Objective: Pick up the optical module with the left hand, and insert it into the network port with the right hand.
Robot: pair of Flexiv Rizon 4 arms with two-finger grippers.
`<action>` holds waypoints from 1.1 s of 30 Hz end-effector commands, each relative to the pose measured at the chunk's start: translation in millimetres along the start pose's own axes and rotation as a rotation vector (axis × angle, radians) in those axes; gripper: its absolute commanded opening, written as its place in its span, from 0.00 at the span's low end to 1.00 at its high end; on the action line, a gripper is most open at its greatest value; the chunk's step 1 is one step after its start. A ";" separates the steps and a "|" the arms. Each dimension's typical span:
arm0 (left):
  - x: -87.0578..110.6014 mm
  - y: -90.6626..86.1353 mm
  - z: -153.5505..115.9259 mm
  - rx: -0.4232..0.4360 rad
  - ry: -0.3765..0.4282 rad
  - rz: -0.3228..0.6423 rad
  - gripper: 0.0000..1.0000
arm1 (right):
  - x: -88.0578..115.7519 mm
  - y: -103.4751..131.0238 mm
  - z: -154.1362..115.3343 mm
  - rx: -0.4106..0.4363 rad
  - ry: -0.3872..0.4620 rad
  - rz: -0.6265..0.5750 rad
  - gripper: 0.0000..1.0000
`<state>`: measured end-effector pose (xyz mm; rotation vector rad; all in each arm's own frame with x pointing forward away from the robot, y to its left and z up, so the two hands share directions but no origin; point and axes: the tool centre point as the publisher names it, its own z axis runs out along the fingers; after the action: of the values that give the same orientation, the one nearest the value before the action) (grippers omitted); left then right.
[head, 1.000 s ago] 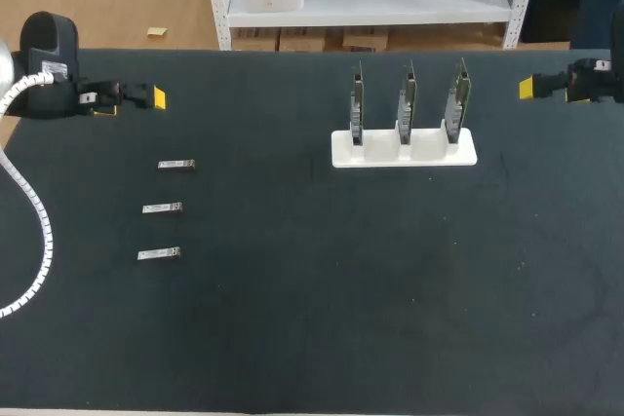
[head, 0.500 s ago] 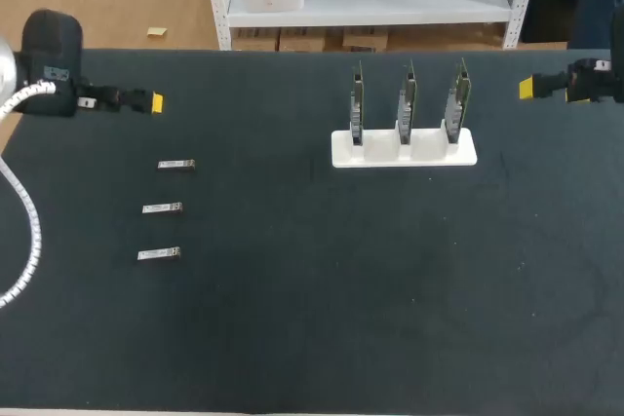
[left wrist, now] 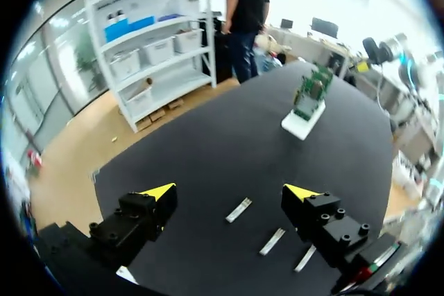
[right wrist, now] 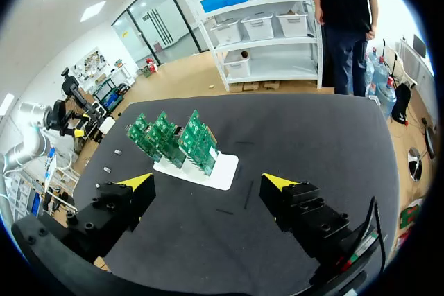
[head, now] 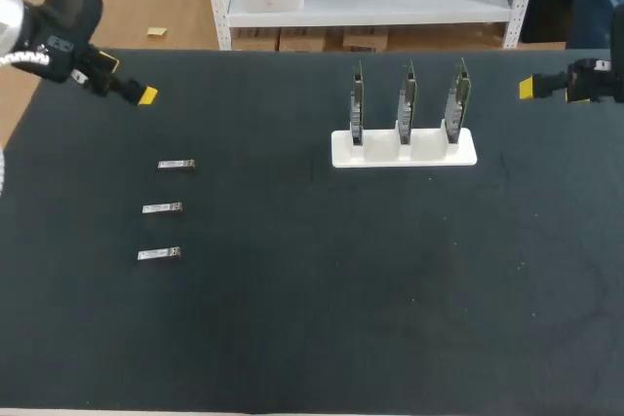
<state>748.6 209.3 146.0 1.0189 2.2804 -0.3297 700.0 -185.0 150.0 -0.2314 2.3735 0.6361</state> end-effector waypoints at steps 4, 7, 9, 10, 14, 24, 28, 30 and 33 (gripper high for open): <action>2.9 16.7 18.2 0.121 0.234 0.266 1.00 | 0.0 0.0 0.0 0.000 0.000 0.000 1.00; 8.6 16.1 26.6 0.155 0.273 0.338 1.00 | 0.0 0.0 0.0 0.000 0.000 0.000 1.00; 13.7 16.1 34.0 0.167 0.314 0.366 1.00 | 0.0 0.0 0.0 0.000 0.000 0.000 1.00; 16.4 15.3 37.9 0.160 0.328 0.389 1.00 | 0.0 0.0 0.0 0.000 0.000 0.000 1.00; 26.1 11.4 51.3 0.179 0.383 0.434 1.00 | 0.0 0.0 0.0 0.000 0.000 0.000 1.00; 50.8 4.7 75.9 0.195 0.483 0.510 1.00 | 0.0 0.0 0.0 0.000 0.000 0.000 1.00; 61.5 2.2 81.8 0.205 0.513 0.523 1.00 | 0.0 0.0 0.0 0.000 0.000 0.000 1.00; 66.2 -0.5 83.8 0.214 0.523 0.527 1.00 | 0.0 0.0 0.0 0.000 0.000 0.000 1.00; 71.0 -4.5 87.4 0.227 0.536 0.551 1.00 | 0.0 0.0 0.0 0.000 0.000 0.000 1.00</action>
<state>743.8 212.0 36.4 1.9645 2.2980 -0.0987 700.0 -185.1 150.0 -0.2313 2.3735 0.6360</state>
